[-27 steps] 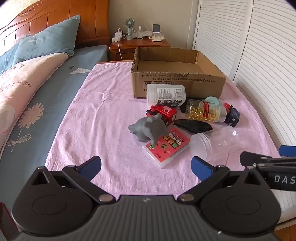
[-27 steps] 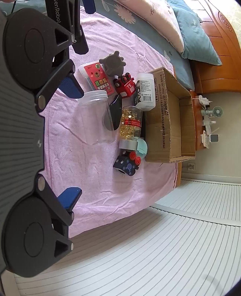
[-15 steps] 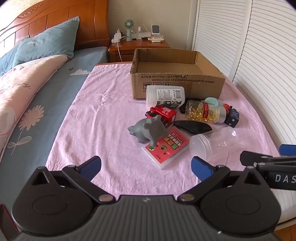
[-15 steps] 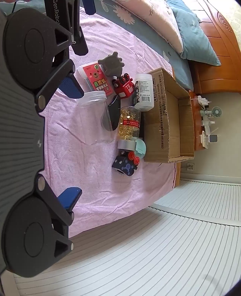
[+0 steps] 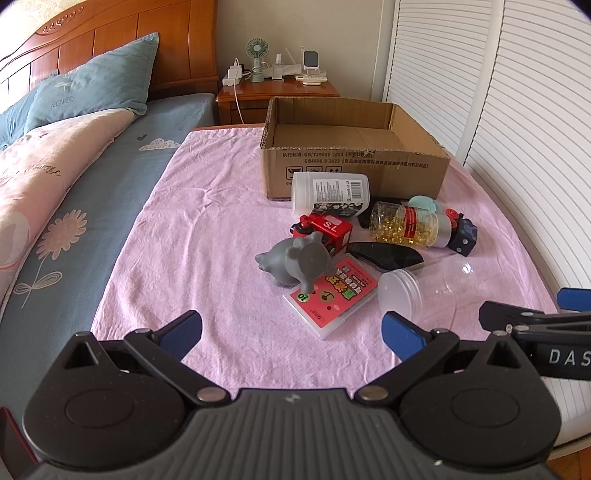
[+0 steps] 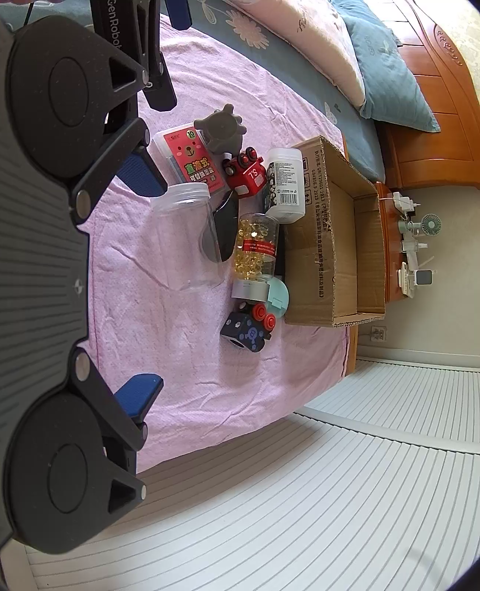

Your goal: Organize rigid objects

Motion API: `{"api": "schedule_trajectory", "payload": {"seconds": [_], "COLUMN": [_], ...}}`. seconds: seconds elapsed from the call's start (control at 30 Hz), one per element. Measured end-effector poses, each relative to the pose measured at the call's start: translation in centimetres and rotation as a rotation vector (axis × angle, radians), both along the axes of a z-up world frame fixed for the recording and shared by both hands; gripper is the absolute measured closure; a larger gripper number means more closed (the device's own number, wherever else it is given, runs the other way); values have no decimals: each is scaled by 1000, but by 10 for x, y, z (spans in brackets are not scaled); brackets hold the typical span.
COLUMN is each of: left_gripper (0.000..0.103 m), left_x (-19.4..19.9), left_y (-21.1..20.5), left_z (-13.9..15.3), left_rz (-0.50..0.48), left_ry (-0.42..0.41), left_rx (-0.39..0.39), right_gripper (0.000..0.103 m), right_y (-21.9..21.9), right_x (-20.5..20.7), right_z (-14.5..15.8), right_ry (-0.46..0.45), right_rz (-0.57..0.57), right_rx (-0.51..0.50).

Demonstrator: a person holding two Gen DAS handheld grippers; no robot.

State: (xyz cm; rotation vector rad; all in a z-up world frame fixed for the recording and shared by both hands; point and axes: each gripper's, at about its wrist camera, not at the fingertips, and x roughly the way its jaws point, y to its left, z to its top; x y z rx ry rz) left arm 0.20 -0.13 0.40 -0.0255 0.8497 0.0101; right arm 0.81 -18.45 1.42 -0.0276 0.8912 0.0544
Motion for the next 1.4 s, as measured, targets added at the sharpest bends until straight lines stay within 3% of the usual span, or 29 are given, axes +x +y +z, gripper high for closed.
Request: {"api": "schedule_trajectory", "payload": {"seconds": [1.4], "left_gripper": [1], "left_x": [4], "left_y": [2], "left_z": [-1], "left_rz": [-4], "left_ry": [-3], "left_rx": [-1], "right_gripper": [0], "right_y": [0], "right_x": [3], "right_z": [1], "right_ry": [-5], "right_rz": [1], "right_rx": [-1]}}
